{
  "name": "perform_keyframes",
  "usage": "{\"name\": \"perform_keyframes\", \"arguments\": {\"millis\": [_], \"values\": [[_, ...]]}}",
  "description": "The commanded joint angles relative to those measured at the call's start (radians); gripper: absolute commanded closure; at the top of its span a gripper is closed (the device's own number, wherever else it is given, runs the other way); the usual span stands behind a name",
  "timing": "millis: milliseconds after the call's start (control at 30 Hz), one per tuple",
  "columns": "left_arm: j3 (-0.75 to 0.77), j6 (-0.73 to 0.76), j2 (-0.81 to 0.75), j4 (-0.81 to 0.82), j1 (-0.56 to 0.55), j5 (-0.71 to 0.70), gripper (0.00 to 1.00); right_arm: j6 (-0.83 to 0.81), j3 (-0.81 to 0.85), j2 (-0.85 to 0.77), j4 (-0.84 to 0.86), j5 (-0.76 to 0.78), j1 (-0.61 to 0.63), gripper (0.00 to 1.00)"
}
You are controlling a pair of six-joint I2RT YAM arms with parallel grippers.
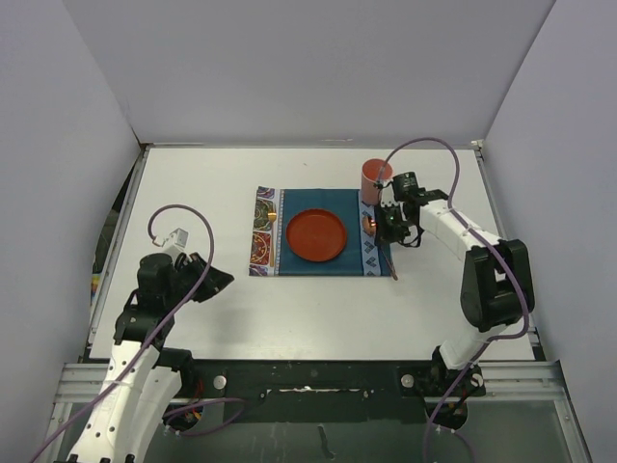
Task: Set the dinner table for one person
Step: Pick up the spoon from the napkin, then place the spoon on the napkin.
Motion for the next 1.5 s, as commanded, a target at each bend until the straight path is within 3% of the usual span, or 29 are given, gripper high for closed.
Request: {"name": "perform_keyframes", "arguments": {"millis": [0, 267, 600, 1033, 1467], "values": [[0.006, -0.033, -0.017, 0.057, -0.002, 0.033, 0.93, 0.179, 0.031, -0.063, 0.054, -0.021, 0.005, 1.00], [0.024, -0.093, -0.027, 0.040, -0.002, 0.046, 0.93, 0.343, -0.041, -0.048, 0.231, 0.158, 0.025, 1.00], [0.071, -0.130, -0.100, -0.060, -0.002, 0.038, 0.93, 0.364, -0.121, 0.007, 0.359, 0.186, 0.008, 1.00], [0.025, -0.163, -0.280, -0.201, -0.002, 0.004, 0.93, 0.415, -0.022, 0.131, 0.377, 0.175, 0.038, 1.00], [0.049, -0.142, -0.256, -0.210, -0.002, 0.006, 0.93, 0.435, 0.049, 0.177, 0.364, 0.169, 0.036, 1.00]]}}
